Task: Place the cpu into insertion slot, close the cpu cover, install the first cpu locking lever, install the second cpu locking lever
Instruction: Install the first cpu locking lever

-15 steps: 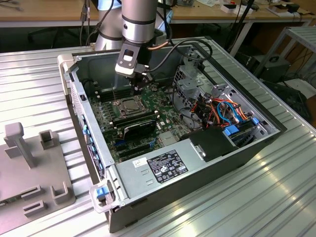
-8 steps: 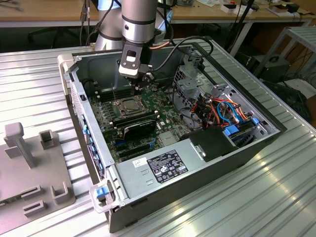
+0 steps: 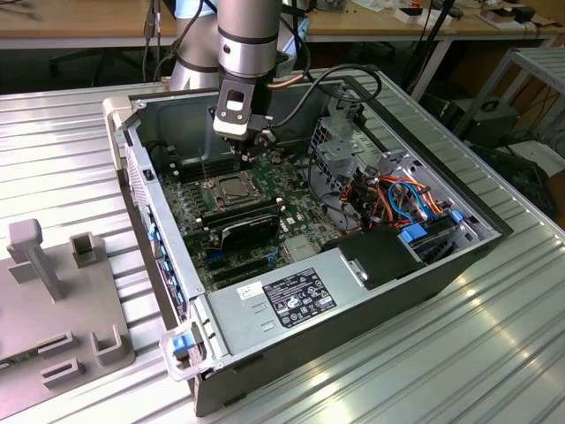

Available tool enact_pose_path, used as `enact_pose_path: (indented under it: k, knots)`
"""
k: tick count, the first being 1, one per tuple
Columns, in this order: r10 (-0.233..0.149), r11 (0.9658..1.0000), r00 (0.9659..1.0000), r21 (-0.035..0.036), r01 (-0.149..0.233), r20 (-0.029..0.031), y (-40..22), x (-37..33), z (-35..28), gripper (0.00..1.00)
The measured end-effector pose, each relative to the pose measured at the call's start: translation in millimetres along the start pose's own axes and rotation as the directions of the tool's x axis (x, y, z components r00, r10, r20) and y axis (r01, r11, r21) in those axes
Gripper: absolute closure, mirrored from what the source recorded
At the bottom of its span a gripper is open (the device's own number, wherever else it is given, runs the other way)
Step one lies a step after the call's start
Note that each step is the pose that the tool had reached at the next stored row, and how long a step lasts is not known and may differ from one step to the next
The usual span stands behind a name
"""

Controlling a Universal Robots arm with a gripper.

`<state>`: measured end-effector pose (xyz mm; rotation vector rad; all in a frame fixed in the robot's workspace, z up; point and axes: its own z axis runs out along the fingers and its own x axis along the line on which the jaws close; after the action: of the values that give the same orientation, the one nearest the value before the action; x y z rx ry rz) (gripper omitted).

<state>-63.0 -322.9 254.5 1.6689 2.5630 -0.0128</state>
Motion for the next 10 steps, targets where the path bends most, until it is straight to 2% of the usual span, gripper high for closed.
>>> enact_pose_path:
  k: [2,3,4,6,7,10]
  knots:
    - [-0.009,1.0,1.0,-0.0008,0.009,-0.0006,0.0,0.0,0.0,0.89]
    - [-0.025,0.9997,0.9997,-0.0019,0.025,-0.0011,-0.1,0.0,0.0,0.89]
    - [-0.062,0.9981,0.9981,-0.0046,0.062,-0.0024,-0.1,0.0,0.0,0.89]
    - [-0.105,0.9945,0.9945,-0.0078,0.105,-0.0039,-0.1,0.0,0.0,0.89]
    - [-0.129,0.9916,0.9916,-0.0096,0.129,-0.0047,-0.1,0.1,0.0,0.89]
    - [-0.149,0.9888,0.9889,-0.0106,0.149,-0.0057,-2.3,1.0,-0.1,0.89]
